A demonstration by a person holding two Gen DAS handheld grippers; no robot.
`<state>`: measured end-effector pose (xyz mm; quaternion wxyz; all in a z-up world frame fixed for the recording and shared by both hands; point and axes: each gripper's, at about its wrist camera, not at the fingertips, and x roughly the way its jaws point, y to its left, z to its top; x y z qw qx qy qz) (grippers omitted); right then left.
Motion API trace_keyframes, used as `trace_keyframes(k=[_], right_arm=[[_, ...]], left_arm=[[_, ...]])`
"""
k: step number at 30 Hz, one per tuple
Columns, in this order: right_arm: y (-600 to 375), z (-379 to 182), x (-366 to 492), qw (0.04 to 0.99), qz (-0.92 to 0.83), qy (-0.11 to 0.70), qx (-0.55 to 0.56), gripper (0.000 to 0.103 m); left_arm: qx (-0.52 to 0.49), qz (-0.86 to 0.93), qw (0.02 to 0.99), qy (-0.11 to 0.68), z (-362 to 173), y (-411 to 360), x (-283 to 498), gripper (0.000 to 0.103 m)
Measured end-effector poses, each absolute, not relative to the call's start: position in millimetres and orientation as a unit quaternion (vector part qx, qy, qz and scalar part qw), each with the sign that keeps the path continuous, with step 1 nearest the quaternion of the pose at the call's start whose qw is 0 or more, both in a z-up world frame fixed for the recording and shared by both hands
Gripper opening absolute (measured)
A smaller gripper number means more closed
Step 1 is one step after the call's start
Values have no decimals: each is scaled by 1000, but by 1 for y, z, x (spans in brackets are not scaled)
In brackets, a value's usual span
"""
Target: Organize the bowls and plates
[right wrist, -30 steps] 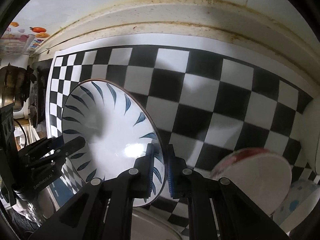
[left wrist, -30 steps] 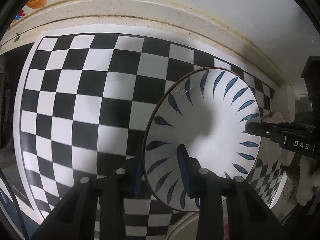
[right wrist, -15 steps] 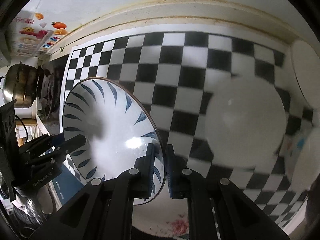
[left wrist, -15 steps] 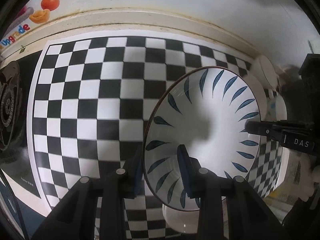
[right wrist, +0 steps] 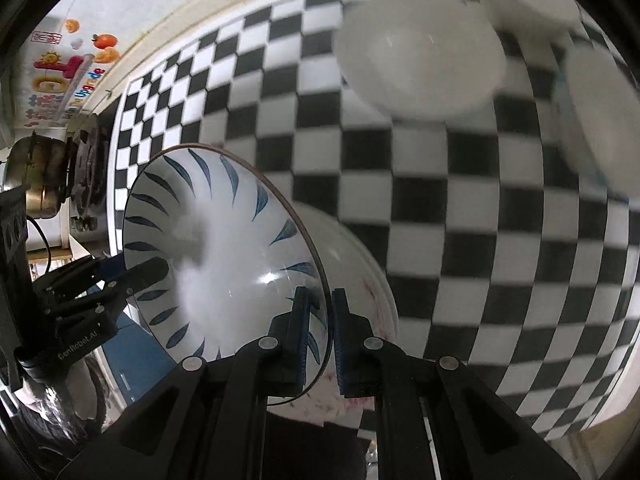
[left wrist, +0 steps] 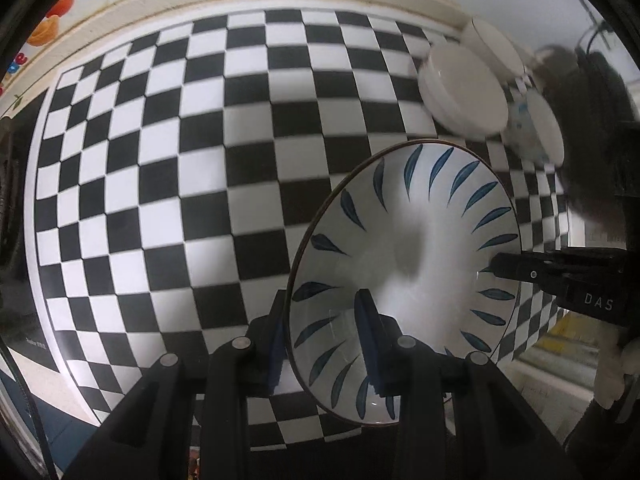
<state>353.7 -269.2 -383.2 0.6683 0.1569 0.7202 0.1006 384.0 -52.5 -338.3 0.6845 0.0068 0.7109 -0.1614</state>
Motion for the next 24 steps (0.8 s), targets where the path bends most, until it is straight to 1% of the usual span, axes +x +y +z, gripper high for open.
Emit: trace_keyframes(k=[9, 24], right_arm=[[-279, -407, 323, 657, 87, 730, 169, 12], [-271, -424, 312, 655, 72, 737, 147, 13]], left_arm=[[32, -164, 668, 725, -358, -62, 367, 30], [64, -155, 655, 737, -379, -76, 349, 30]])
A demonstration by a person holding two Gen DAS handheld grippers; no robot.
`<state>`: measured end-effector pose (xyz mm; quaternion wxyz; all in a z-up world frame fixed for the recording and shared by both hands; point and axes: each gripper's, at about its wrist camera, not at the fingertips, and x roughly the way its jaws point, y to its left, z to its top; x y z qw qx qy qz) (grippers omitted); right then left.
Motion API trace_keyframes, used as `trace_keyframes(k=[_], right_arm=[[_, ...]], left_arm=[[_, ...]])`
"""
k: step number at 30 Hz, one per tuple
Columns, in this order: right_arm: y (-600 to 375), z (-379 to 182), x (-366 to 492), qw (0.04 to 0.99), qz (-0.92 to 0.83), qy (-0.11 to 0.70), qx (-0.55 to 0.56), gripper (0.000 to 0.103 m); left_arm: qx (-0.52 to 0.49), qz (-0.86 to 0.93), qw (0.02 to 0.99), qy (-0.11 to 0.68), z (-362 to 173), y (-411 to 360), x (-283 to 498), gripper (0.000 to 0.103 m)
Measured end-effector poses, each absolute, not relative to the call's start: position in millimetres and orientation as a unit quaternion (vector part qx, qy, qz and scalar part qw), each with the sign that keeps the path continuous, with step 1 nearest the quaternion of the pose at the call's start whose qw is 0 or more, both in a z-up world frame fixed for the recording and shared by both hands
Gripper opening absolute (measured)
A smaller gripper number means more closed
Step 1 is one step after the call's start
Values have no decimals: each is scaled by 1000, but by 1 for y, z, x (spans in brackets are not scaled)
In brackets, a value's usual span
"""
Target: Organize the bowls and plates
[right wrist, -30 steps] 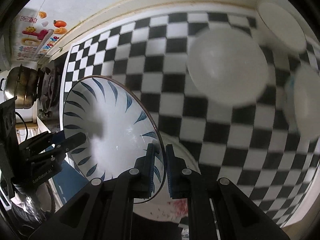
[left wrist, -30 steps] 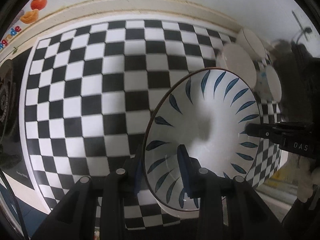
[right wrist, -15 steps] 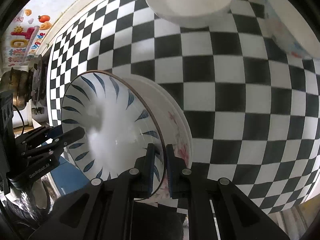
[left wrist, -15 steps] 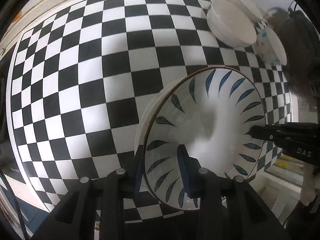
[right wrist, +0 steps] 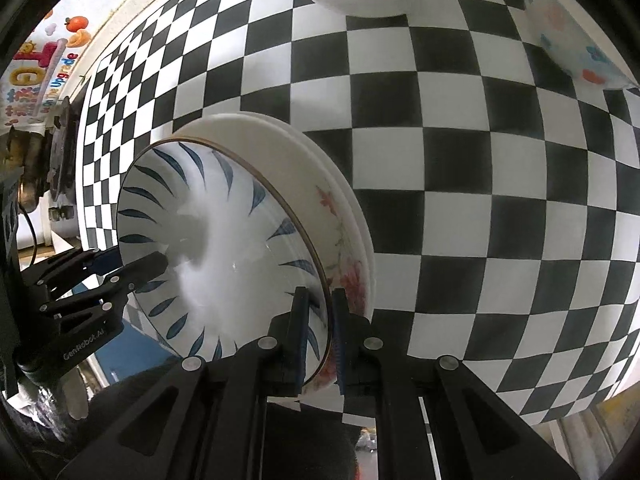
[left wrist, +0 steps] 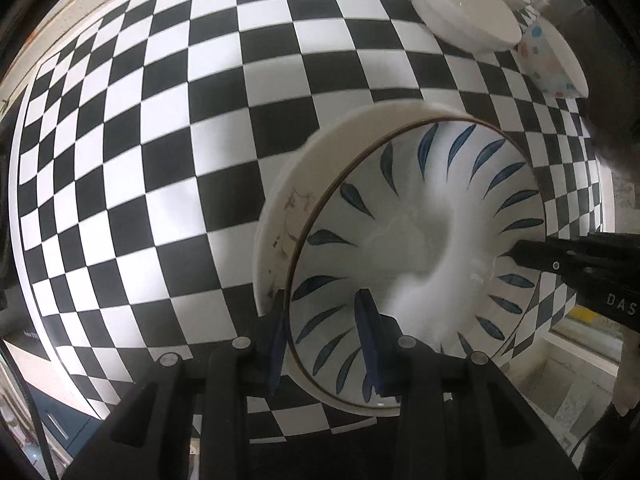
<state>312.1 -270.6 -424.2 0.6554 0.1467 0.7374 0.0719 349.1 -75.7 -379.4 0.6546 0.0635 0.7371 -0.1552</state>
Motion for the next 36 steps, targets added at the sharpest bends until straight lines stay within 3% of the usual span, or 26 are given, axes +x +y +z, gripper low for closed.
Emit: trace_keyframes(k=[15, 26, 36], right_arm=[[-267, -398, 301, 691, 34, 706, 148, 13], [-235, -345, 261, 730, -11, 672, 120, 13], [-223, -263, 199, 768, -23, 628, 124, 14]], left_arm=[[56, -125, 670, 729, -368, -69, 338, 30], [58, -125, 731, 668, -294, -63, 298, 30], [35, -133, 762, 633, -224, -42, 268, 30]])
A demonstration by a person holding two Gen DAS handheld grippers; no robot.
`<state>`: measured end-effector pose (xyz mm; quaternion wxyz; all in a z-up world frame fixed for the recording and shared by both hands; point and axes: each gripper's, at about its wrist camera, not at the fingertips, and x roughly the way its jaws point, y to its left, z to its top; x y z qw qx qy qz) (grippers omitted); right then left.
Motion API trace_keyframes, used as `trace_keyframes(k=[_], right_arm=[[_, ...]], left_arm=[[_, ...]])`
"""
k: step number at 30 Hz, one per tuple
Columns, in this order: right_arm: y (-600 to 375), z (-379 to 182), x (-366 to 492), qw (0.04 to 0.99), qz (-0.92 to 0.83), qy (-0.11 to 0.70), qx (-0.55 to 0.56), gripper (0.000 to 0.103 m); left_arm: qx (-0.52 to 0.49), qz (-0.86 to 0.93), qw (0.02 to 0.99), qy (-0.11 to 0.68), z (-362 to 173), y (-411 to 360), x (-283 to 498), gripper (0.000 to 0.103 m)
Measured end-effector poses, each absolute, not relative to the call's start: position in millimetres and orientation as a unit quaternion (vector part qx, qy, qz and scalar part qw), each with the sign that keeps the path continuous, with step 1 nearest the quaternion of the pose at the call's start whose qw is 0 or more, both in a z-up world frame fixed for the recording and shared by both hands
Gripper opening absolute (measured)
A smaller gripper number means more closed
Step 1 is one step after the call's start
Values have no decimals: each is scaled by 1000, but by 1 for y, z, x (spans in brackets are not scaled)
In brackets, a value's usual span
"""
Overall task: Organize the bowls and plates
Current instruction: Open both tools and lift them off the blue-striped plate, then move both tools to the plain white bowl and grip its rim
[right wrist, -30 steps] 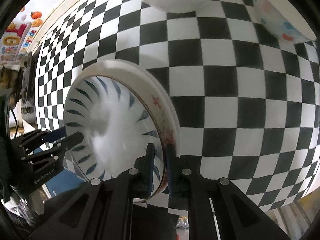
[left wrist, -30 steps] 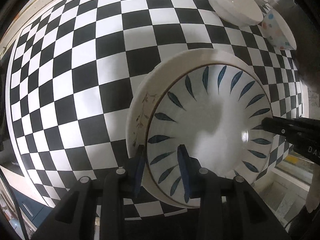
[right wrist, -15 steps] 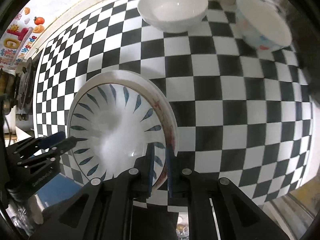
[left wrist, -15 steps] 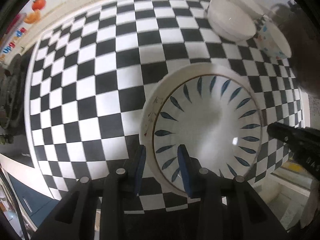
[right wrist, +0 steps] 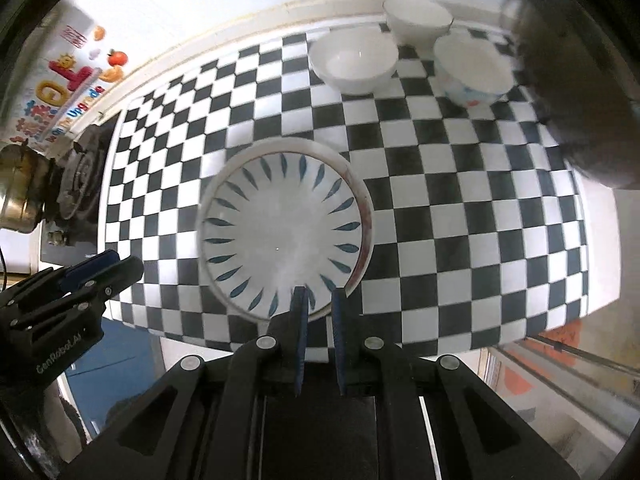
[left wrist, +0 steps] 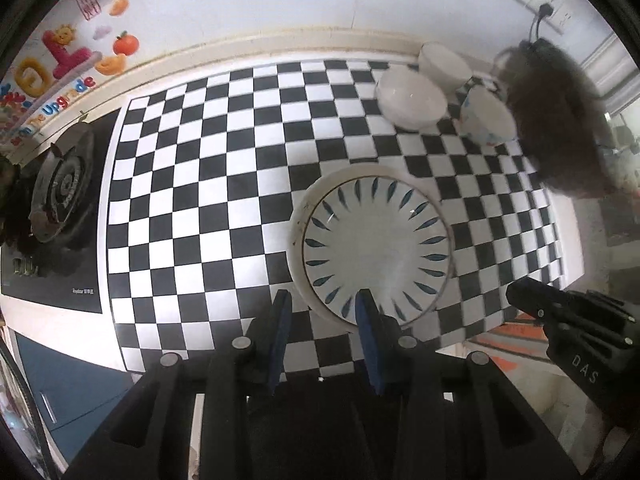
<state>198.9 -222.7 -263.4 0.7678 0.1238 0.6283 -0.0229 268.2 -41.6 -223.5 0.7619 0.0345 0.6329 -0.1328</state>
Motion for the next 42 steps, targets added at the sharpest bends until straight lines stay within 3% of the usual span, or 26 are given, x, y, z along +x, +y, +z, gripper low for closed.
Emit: trace_keyframes(k=[10, 18, 19, 20, 22, 30, 42], right_arm=[[-214, -202, 164, 798, -39, 590, 121, 14], [-209, -190, 150, 804, -40, 580, 123, 14], [-209, -190, 150, 804, -40, 579, 126, 21], [-209, -190, 149, 805, -37, 578, 131, 37], [-209, -190, 148, 808, -33, 572, 141, 54], [-222, -192, 158, 831, -60, 529, 160, 79], [-333, -249, 272, 813, -44, 540, 214, 79]], left_arm=[[28, -155, 782, 604, -181, -43, 245, 30], [29, -163, 789, 592, -171, -42, 235, 31], [27, -164, 789, 592, -171, -41, 235, 31], [25, -165, 789, 591, -172, -40, 235, 31], [17, -167, 789, 591, -173, -39, 237, 32], [-9, -162, 804, 572, -178, -36, 276, 32], [-14, -129, 782, 610, -232, -101, 396, 32]])
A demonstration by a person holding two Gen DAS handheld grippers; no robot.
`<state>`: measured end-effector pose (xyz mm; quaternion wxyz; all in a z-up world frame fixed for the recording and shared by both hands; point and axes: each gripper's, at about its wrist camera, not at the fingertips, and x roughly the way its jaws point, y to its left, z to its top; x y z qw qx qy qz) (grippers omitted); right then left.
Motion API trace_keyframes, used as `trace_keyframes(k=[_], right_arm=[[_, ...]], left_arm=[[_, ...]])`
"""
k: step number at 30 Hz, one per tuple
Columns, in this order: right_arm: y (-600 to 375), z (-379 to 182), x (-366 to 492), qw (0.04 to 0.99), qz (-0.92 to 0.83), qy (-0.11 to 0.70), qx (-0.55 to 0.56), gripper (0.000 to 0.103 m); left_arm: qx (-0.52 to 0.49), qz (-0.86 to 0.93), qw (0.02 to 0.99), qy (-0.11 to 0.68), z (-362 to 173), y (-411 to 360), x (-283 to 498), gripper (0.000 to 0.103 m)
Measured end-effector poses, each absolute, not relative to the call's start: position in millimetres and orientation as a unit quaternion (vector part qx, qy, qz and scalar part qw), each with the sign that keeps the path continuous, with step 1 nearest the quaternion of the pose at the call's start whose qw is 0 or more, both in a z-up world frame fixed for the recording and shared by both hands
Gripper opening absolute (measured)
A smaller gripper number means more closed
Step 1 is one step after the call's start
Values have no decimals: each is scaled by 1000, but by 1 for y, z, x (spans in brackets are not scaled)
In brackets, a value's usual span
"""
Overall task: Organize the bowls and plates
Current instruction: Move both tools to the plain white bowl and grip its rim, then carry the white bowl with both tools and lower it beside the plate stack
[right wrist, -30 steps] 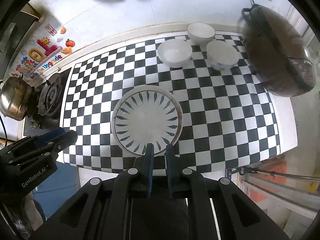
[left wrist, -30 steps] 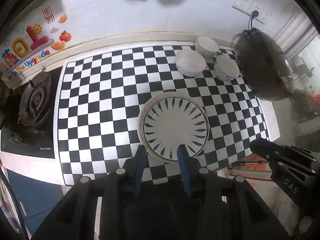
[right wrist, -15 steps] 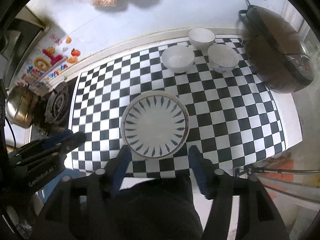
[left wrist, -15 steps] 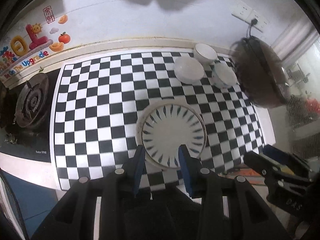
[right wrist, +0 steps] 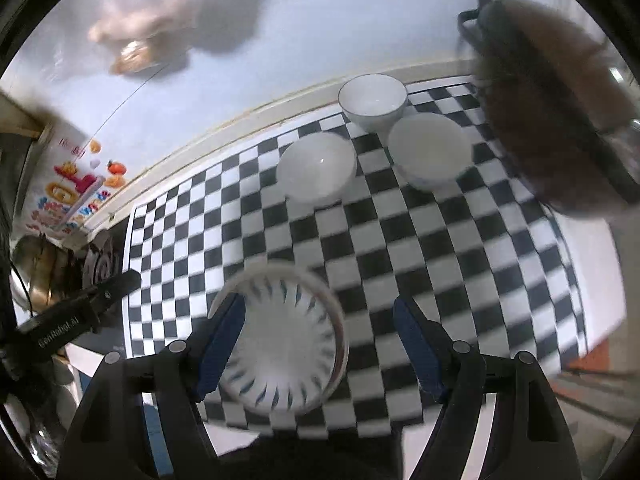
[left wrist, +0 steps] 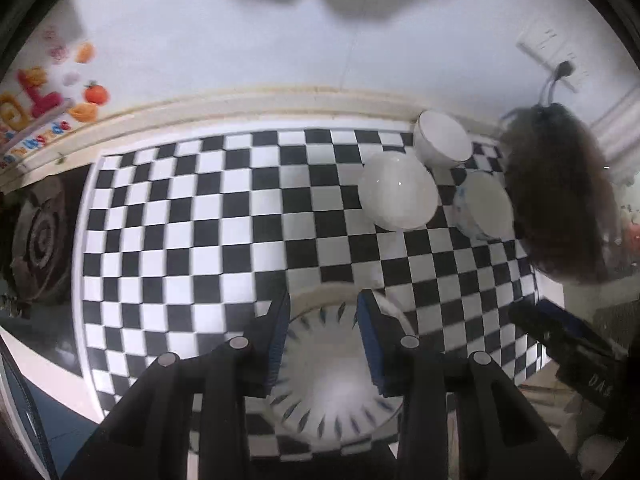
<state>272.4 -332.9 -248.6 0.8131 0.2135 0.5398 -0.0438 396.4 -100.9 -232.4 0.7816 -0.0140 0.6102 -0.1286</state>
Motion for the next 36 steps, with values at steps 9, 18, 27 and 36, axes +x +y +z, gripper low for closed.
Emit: trace_keyframes(k=[9, 18, 27, 36], right_arm=[[-393, -332, 411, 765, -2, 606, 219, 62], [-401, -394, 493, 723, 23, 668, 173, 45], [-394, -427, 513, 698, 38, 703, 129, 7], [-391, -405, 488, 707, 67, 694, 122, 8]], left_arm=[[-52, -111, 707, 697, -320, -157, 489, 32], [-69, -96, 658, 744, -385, -184, 536, 32], [-63, -100, 664, 738, -388, -194, 526, 19], [-61, -108, 684, 719, -351, -192, 489, 19]])
